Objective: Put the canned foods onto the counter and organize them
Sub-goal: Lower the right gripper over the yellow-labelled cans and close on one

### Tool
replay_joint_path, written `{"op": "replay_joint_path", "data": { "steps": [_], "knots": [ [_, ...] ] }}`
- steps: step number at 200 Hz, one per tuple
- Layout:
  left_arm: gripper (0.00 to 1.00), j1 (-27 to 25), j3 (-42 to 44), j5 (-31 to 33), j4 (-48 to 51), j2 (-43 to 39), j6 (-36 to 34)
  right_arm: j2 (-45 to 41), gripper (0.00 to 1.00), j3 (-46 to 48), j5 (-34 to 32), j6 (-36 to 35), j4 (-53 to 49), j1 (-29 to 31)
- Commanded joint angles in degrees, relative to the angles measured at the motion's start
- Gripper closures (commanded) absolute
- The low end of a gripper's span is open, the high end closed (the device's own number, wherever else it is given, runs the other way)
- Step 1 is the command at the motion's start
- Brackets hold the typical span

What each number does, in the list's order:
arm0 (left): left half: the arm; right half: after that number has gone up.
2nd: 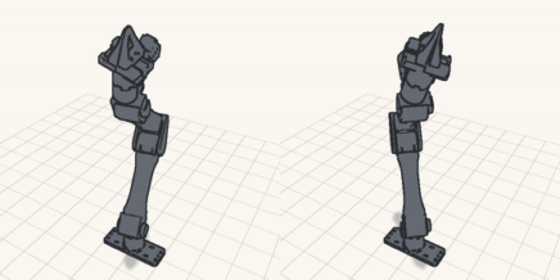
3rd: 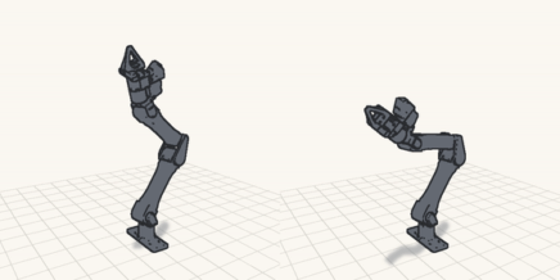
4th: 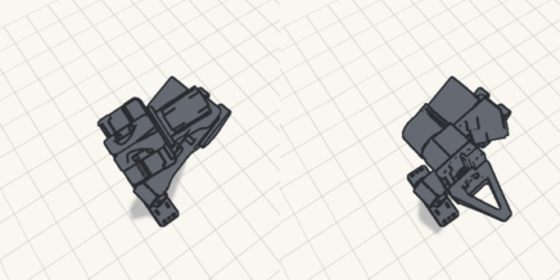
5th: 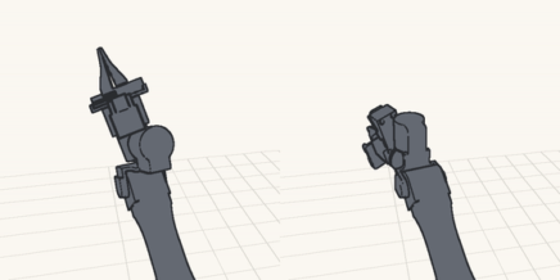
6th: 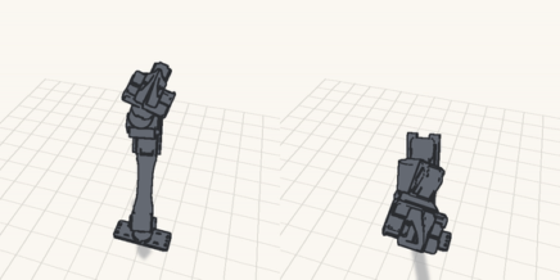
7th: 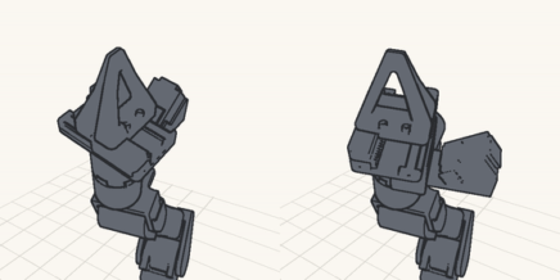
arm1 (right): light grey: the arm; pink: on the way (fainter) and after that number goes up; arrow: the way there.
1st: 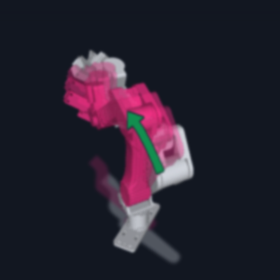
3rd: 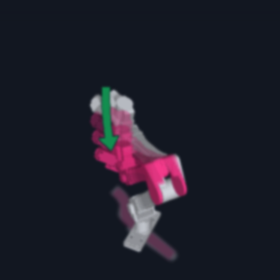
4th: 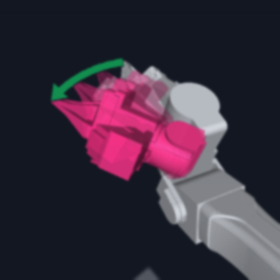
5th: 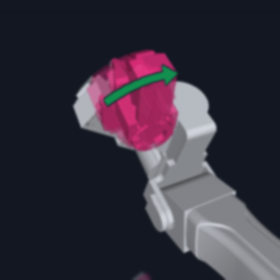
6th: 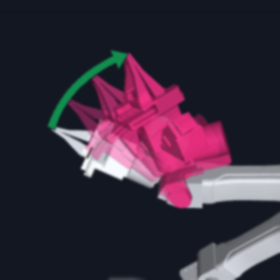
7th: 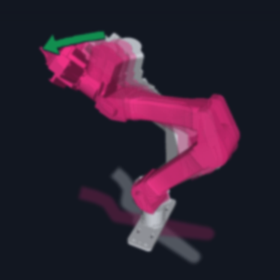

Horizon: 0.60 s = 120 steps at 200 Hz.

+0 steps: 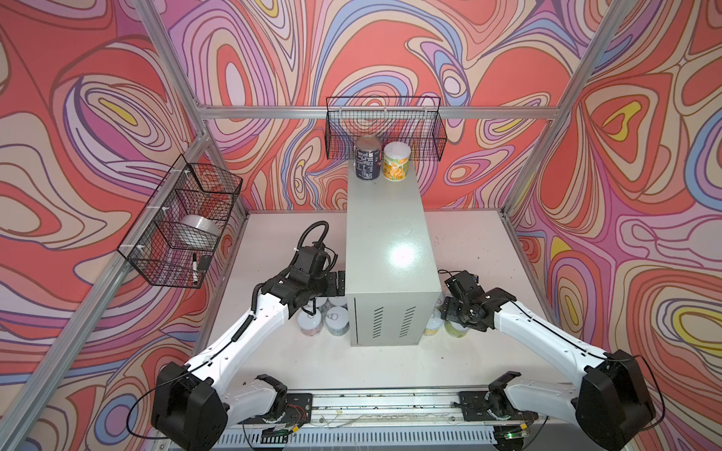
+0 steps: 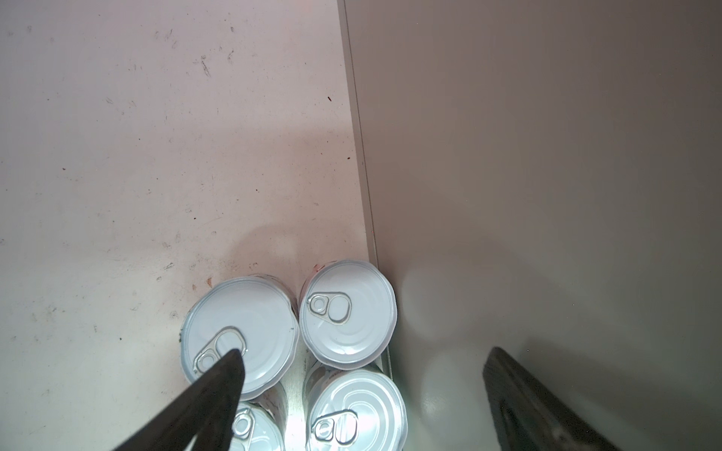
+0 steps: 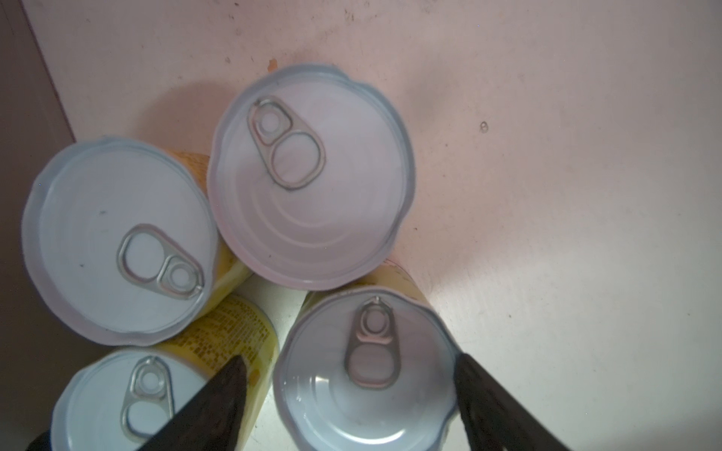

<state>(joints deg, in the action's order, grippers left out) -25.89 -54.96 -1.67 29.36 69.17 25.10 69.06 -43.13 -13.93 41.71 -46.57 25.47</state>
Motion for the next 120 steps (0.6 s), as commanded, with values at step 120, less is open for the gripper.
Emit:
{"op": "replay_joint_path", "data": {
  "steps": [120],
  "knots": [
    [0.04, -0.1, 0.1, -0.7, -1.3, 1.0, -0.6, -0.8, 0.02, -1.2, 0.5, 1.0, -4.5, -0.3]
  ]
}}
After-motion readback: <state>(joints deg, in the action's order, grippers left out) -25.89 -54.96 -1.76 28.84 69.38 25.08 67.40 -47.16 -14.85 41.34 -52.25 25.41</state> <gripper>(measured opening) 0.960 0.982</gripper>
